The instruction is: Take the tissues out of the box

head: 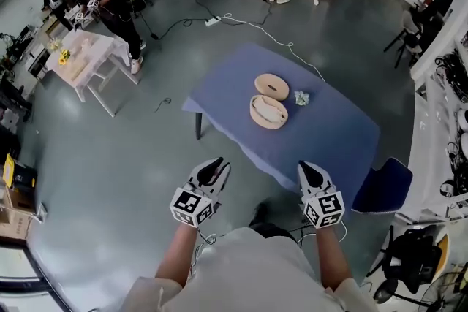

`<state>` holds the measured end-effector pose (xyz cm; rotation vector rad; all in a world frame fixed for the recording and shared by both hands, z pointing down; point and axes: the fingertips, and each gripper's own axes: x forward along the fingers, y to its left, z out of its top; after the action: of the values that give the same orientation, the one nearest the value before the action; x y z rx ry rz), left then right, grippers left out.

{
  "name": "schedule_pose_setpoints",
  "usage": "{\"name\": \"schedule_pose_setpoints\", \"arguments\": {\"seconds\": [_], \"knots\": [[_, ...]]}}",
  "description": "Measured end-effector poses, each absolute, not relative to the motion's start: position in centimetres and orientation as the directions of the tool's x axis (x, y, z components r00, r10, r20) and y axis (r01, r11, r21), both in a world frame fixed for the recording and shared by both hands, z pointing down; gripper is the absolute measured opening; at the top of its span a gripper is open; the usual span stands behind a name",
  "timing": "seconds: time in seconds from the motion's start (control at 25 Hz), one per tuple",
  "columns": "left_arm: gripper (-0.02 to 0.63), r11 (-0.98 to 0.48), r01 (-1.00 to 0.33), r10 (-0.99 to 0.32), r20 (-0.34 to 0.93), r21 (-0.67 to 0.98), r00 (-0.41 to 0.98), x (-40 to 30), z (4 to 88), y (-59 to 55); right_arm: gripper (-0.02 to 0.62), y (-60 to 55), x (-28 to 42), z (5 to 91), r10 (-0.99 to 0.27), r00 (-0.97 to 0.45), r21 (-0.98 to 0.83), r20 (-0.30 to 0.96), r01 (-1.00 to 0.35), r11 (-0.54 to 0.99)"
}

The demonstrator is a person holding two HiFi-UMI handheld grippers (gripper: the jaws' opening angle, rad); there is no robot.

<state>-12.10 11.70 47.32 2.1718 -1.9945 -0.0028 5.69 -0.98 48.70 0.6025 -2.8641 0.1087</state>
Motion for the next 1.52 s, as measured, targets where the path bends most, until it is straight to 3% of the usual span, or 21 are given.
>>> {"name": "schedule_pose_setpoints", "arguments": {"seconds": [0.56, 0.92, 1.52], "knots": [[0.097, -0.021, -0.991, -0.981, 0.188, 0.129, 0.046, -12.9, 48.3, 2.9, 0.030, -10.5, 3.6, 50.6, -0.304, -0.919, -0.072, 0.251, -0.331, 0.941], [0.097, -0.031, -0.993, -0.969, 0.242, 0.114, 0.058, -14.5, 49.7, -0.5, 0.031, -13.0, 2.9, 51.9, -0.336, -0.904, -0.108, 0.265, -0.374, 0.921], [0.100, -0.291, -0.951, -0.895, 0.321, 0.104, 0.309, -20.6, 53.1, -11.1, 0.031, -19.0, -2.5, 54.8, -0.505, -0.802, -0.141, 0.320, -0.567, 0.812]]}}
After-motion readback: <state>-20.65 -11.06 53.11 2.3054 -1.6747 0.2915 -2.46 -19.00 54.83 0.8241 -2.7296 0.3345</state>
